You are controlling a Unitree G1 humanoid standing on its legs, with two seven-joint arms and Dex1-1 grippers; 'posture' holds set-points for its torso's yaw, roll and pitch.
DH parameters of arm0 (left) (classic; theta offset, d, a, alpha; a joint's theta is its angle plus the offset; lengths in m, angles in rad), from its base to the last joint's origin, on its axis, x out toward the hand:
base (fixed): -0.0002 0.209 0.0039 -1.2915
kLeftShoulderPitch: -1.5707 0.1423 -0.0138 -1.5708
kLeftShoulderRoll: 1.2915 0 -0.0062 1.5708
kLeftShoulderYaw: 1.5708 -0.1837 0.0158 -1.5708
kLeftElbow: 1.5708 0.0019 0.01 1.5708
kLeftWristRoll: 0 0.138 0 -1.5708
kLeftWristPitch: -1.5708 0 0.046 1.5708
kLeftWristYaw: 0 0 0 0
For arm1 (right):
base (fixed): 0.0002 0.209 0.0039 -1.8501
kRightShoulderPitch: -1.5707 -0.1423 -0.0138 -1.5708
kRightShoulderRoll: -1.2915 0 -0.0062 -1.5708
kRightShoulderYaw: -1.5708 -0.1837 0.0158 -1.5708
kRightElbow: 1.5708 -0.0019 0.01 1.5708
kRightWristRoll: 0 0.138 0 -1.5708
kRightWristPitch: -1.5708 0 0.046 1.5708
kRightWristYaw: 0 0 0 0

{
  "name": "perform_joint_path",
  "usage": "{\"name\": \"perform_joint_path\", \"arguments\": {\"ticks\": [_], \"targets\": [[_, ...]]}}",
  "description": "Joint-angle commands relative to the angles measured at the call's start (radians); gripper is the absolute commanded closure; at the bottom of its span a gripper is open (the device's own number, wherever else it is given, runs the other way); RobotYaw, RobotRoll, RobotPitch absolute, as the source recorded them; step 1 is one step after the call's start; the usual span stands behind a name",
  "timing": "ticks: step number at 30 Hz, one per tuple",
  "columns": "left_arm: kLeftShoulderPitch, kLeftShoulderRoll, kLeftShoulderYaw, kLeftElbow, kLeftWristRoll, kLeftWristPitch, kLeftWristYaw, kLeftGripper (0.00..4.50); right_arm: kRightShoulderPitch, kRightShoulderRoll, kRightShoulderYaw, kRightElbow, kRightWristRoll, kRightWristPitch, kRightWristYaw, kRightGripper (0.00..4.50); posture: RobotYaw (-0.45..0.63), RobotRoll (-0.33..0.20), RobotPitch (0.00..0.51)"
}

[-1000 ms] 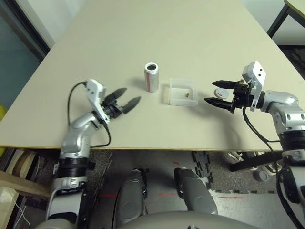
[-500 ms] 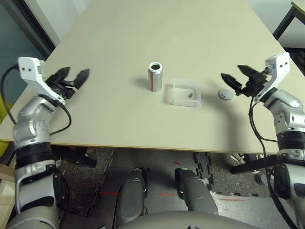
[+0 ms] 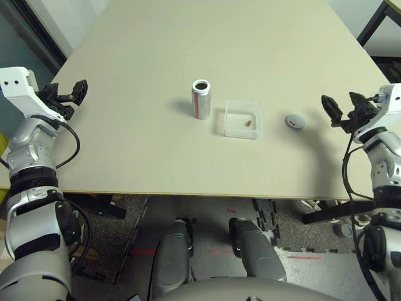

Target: Pour the medicine from the bottle into the box.

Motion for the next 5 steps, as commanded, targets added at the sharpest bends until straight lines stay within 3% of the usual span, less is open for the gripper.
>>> {"name": "perform_joint_path", "arguments": {"ticks": [1,5], "targets": [[-0.023,0.008,-0.006,0.032,0.015,-0.021,0.008,0.03,0.014,-0.001,-0.014,0.005,0.012,-0.009,-0.009,0.00,-0.11,0.000,0.196],[-0.032,0.005,-0.014,0.043,0.018,-0.030,0.009,0.03,0.015,0.004,-0.011,0.001,0.011,-0.006,-0.009,0.00,-0.10,0.000,0.202]]}}
